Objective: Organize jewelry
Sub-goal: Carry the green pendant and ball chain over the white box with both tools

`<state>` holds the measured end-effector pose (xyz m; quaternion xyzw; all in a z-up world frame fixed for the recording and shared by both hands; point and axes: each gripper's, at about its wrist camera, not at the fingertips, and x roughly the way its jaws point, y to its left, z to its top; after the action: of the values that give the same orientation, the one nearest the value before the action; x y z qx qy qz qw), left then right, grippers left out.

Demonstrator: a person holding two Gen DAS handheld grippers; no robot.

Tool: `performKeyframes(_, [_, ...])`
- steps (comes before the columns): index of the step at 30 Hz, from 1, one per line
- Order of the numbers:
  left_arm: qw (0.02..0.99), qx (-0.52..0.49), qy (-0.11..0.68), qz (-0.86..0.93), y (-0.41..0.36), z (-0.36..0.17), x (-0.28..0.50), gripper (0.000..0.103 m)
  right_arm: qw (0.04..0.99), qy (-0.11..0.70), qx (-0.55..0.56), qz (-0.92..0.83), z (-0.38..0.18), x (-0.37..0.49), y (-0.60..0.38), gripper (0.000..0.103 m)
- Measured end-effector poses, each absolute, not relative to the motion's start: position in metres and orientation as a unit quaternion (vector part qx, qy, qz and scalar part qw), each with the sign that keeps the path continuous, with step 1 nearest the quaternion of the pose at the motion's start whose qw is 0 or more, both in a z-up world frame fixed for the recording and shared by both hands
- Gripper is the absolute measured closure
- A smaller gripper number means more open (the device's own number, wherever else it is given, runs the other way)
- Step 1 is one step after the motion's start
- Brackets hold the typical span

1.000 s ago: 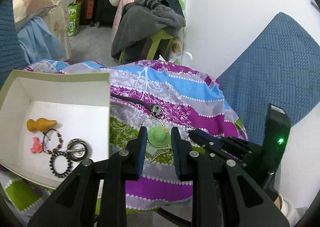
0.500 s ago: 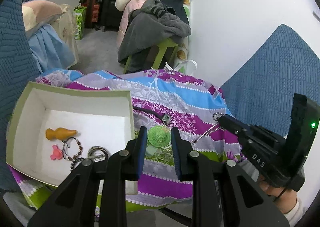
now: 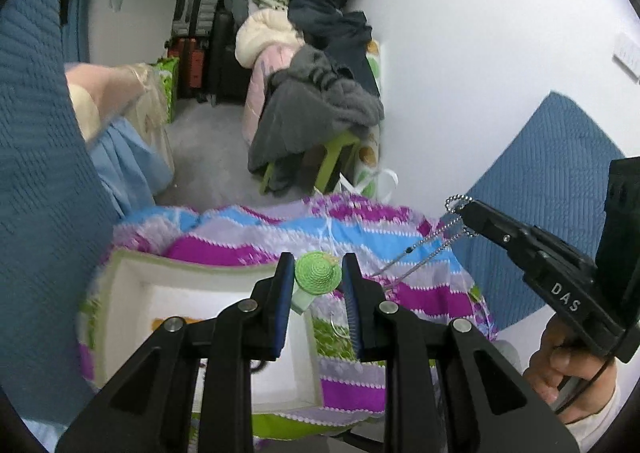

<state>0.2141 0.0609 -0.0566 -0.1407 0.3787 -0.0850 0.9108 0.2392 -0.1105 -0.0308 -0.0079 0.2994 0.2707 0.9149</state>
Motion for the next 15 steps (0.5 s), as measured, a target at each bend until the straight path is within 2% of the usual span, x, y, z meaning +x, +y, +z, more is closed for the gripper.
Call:
performKeyframes(8, [0.917, -0.135, 0.37, -0.06, 0.099, -0.048, 0.207, 0.078, 0.91, 0.276, -0.014, 0.309, 0.0, 0.239, -0.061, 0.101])
performKeyframes(15, [0.905, -0.15, 0.398, -0.033, 0.129, -0.093, 0.197, 0.078, 0.881, 0.332, -0.024, 0.335, -0.053, 0.24, -0.018, 0.101])
